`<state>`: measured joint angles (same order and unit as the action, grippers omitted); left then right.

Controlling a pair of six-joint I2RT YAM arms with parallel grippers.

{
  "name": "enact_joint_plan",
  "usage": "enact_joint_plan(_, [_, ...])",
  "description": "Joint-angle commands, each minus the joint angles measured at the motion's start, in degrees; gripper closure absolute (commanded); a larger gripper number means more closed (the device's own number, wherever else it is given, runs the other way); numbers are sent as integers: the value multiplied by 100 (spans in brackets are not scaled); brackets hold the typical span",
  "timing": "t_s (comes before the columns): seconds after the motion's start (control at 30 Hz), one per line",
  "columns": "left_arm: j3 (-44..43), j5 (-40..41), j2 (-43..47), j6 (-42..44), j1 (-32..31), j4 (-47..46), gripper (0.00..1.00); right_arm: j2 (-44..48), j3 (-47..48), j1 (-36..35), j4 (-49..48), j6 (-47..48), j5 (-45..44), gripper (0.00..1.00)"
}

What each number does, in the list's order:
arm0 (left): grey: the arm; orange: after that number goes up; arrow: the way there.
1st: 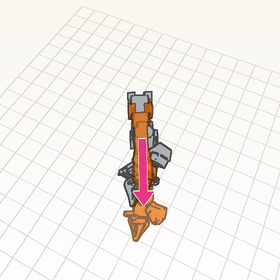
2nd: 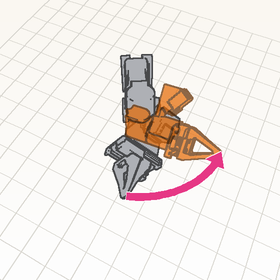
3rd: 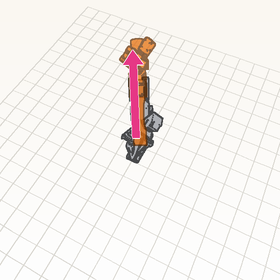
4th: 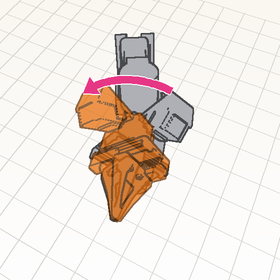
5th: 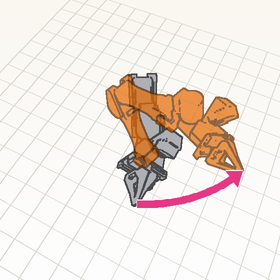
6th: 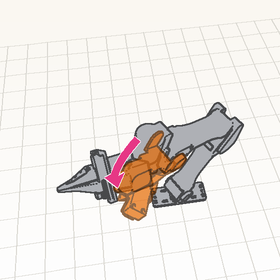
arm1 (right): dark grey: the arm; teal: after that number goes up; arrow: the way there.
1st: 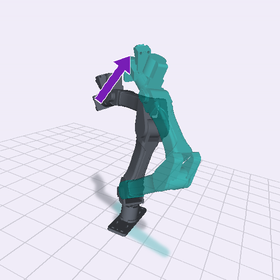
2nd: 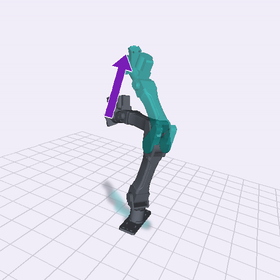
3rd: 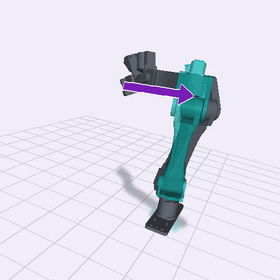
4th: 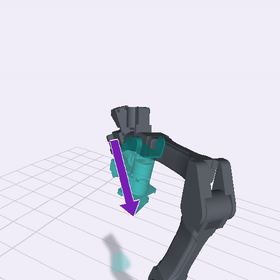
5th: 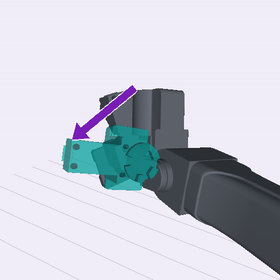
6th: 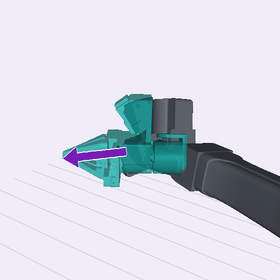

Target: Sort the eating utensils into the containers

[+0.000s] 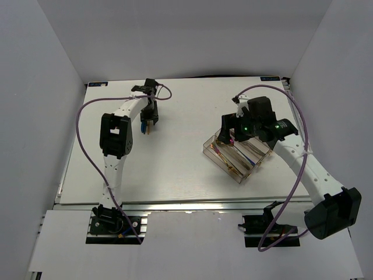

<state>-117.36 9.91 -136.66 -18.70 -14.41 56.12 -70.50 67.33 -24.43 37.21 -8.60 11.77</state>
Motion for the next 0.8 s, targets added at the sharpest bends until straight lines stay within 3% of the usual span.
enact_joint_plan(0.0, [99, -112, 140, 59, -9, -101, 53, -60, 254, -19, -65, -10, 89, 11])
enact_joint_plan(0.3, [529, -139, -10, -46, -61, -66, 72, -140, 255, -27, -336, -194, 517, 11])
enact_joint_plan(0.5, [1232, -165, 61, -46, -351, -224, 81, 264, -185, -18, -1716, -1150, 1598, 11])
enact_joint_plan(0.57, [1618, -262, 156, -98, -509, -329, 88, 326, -212, 8, -1962, -1328, 1784, 11])
enact_joint_plan(0.6, [1776, -288, 218, -134, -571, -390, 100, 344, -220, 25, -2163, -1529, 1959, 11])
enact_joint_plan(0.77, [2928, -918, 1217, -643, -940, -1128, 100, 502, -606, 534, -2745, -2259, 1839, 11])
